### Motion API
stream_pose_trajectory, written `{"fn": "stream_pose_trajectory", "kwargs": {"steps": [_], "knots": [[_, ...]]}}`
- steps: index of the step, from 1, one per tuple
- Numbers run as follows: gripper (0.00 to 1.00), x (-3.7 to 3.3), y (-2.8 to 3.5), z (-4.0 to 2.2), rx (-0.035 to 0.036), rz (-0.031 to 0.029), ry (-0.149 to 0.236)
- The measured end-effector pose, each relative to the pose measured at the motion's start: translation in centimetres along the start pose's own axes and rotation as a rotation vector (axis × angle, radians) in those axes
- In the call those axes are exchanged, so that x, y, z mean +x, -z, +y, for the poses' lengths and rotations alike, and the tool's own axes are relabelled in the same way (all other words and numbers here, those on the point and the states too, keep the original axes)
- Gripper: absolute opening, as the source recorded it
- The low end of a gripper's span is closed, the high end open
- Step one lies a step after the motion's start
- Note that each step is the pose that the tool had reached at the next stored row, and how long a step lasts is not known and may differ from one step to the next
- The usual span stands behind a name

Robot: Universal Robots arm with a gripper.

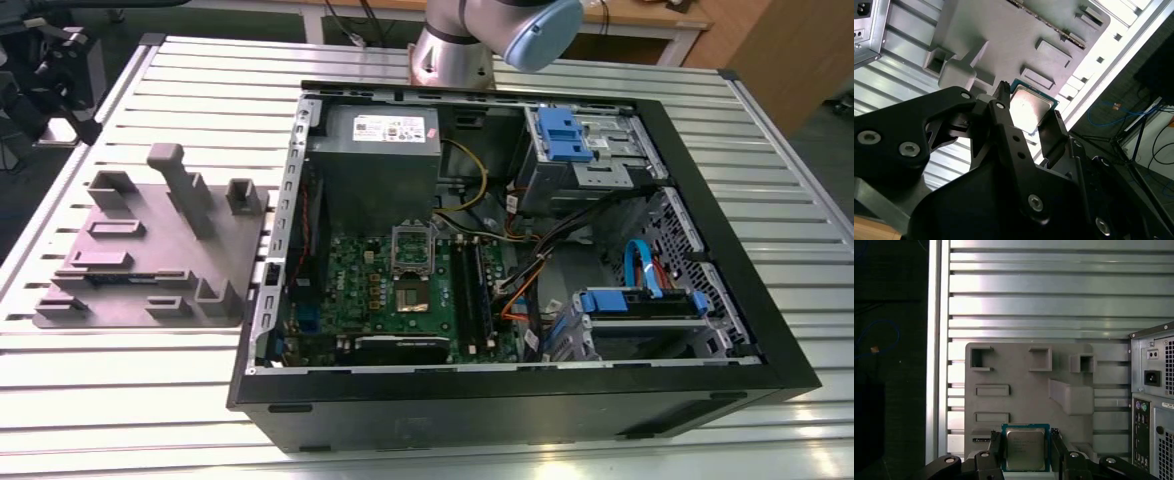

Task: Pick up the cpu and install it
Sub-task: 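Pick up the cpu and move it towards the insertion slot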

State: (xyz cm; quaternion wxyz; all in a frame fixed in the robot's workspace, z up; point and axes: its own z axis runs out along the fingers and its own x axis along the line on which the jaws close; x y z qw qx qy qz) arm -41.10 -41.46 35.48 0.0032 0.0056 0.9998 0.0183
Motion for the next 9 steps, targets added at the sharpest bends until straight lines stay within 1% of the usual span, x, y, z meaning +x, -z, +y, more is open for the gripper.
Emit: {"fn": "stream_pose_trajectory", "kwargs": {"steps": [6,9], "knots": [[0.47,0.0,0.06,0.0,0.0005,0.0,0.0],[0.47,-0.16,0.07,0.01,0.0006,0.0002,0.0]]}}
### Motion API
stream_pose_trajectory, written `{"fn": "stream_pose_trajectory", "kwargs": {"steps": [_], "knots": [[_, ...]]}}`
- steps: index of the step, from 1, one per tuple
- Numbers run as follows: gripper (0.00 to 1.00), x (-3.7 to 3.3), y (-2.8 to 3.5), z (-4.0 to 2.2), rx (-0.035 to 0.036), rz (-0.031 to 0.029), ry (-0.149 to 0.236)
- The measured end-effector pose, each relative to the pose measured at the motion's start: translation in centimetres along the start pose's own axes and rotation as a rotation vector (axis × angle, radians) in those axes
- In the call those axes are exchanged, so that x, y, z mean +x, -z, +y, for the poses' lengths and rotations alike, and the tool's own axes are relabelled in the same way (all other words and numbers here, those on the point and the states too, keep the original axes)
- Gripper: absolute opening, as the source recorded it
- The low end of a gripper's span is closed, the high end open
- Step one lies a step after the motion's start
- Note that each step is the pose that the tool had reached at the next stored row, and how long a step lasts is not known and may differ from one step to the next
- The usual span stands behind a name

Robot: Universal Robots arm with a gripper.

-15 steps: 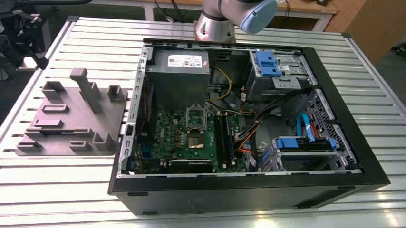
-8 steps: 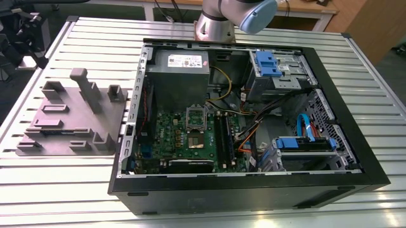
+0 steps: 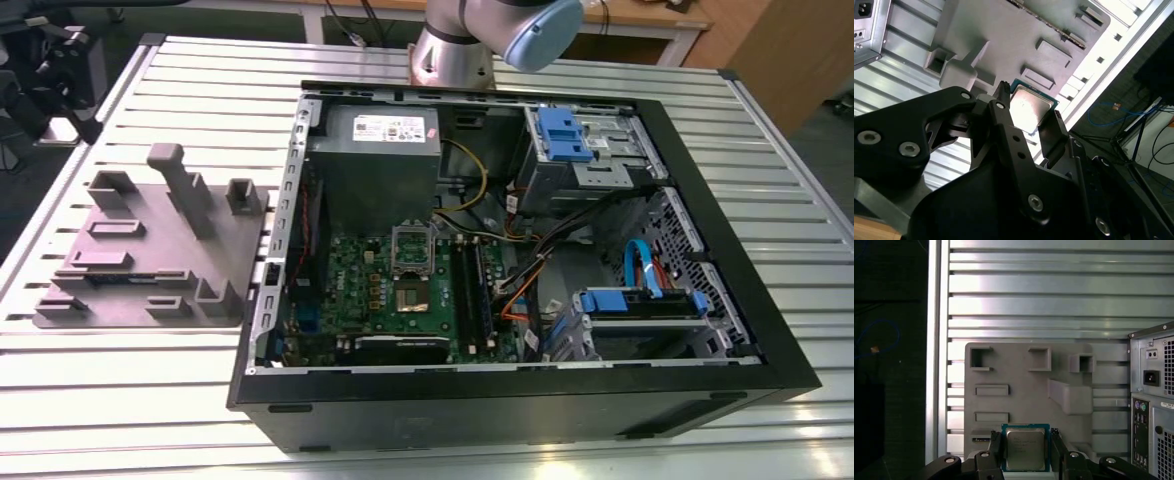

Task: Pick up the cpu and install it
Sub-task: 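Pick up the cpu and move it towards the insertion slot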

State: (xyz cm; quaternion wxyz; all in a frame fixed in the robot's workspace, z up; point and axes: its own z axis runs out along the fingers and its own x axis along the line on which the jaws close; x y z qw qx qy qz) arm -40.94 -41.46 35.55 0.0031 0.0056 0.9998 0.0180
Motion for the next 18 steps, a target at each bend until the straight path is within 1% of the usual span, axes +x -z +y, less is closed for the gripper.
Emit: {"fn": "stream_pose_trajectory", "kwargs": {"steps": [11,18], "knots": [[0.47,-0.28,-0.01,0.0,0.0,-0.0001,0.0],[0.47,-0.76,-0.02,0.0,-0.0001,-0.0002,0.0]]}}
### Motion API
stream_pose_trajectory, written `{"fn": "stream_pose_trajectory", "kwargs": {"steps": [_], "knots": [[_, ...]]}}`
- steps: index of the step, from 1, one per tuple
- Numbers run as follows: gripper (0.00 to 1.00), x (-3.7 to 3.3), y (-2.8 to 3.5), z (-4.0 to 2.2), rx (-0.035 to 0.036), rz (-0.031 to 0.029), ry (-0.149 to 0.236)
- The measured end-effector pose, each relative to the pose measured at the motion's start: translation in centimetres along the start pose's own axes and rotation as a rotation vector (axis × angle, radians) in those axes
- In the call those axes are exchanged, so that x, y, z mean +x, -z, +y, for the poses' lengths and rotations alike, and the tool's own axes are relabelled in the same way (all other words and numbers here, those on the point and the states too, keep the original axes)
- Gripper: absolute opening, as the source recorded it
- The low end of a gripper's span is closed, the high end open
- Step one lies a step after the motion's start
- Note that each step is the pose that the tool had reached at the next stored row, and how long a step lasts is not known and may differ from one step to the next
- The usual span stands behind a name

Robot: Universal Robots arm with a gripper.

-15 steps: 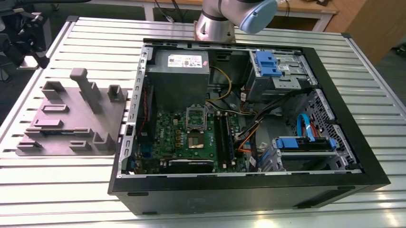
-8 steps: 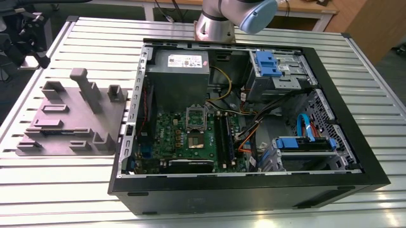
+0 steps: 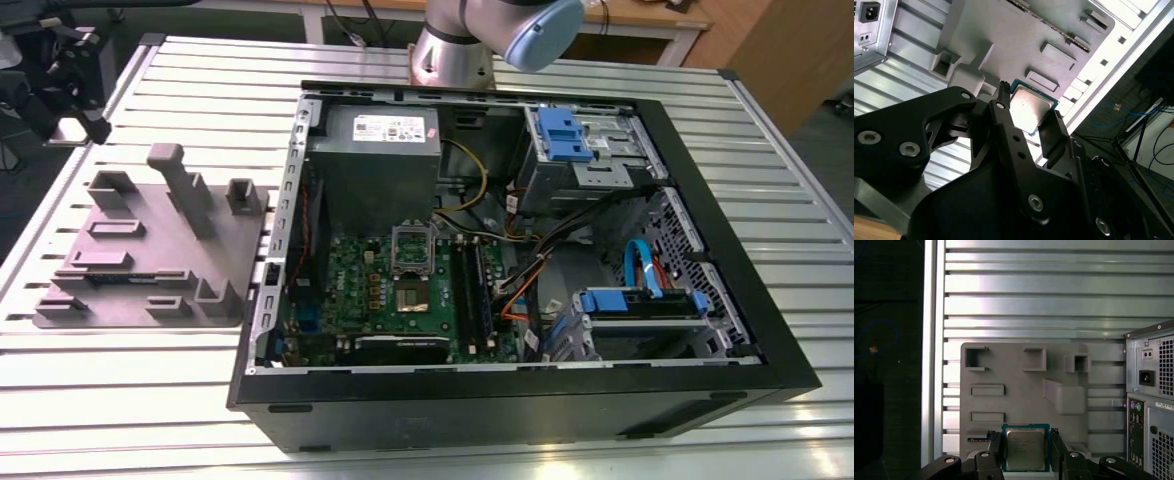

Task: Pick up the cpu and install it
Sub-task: 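Pick up the cpu and move it towards the insertion slot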

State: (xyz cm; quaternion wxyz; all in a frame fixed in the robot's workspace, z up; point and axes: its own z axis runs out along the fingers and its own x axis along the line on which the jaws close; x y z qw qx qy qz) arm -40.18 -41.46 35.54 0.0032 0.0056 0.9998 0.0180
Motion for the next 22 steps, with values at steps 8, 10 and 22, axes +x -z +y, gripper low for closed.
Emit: {"fn": "stream_pose_trajectory", "kwargs": {"steps": [8,10,22], "knots": [[0.47,-0.5,0.0,0.01,0.0,0.0,0.0],[0.47,-0.58,0.0,0.01,0.0001,0.0001,0.0],[0.47,-1.01,-0.02,0.01,0.0,0.0,0.0]]}}
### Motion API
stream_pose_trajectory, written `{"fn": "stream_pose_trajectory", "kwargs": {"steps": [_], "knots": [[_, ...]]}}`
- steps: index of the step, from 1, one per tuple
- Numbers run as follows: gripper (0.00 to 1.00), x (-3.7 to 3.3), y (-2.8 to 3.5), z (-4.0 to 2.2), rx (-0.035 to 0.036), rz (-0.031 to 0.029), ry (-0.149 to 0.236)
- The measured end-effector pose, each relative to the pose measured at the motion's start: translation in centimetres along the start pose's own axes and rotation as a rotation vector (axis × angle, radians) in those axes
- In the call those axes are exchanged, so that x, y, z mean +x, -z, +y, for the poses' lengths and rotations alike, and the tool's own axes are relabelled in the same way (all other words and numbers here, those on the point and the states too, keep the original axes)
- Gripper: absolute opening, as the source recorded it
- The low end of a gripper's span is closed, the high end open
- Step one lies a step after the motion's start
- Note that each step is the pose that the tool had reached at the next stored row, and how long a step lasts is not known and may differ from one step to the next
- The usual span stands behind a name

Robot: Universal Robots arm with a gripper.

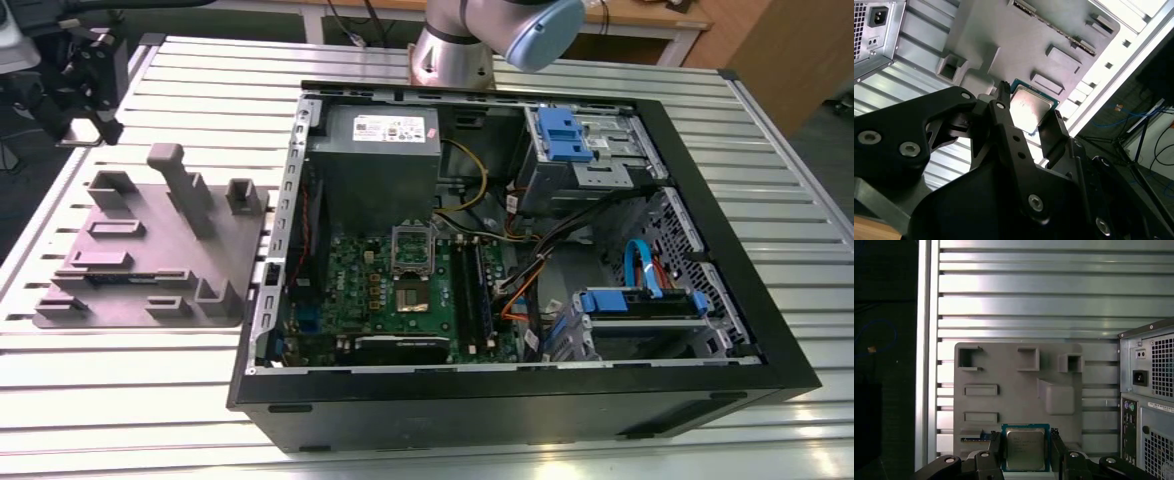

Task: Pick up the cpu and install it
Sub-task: 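Pick up the cpu and move it towards the insertion slot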

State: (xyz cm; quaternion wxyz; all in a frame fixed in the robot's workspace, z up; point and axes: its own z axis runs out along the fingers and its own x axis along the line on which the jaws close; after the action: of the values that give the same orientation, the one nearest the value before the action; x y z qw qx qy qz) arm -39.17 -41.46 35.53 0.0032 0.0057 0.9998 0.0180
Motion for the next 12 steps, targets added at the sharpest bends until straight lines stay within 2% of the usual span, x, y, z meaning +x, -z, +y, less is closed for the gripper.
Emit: {"fn": "stream_pose_trajectory", "kwargs": {"steps": [12], "knots": [[0.47,-0.27,-0.01,0.0,0.0001,0.0001,0.0]]}}
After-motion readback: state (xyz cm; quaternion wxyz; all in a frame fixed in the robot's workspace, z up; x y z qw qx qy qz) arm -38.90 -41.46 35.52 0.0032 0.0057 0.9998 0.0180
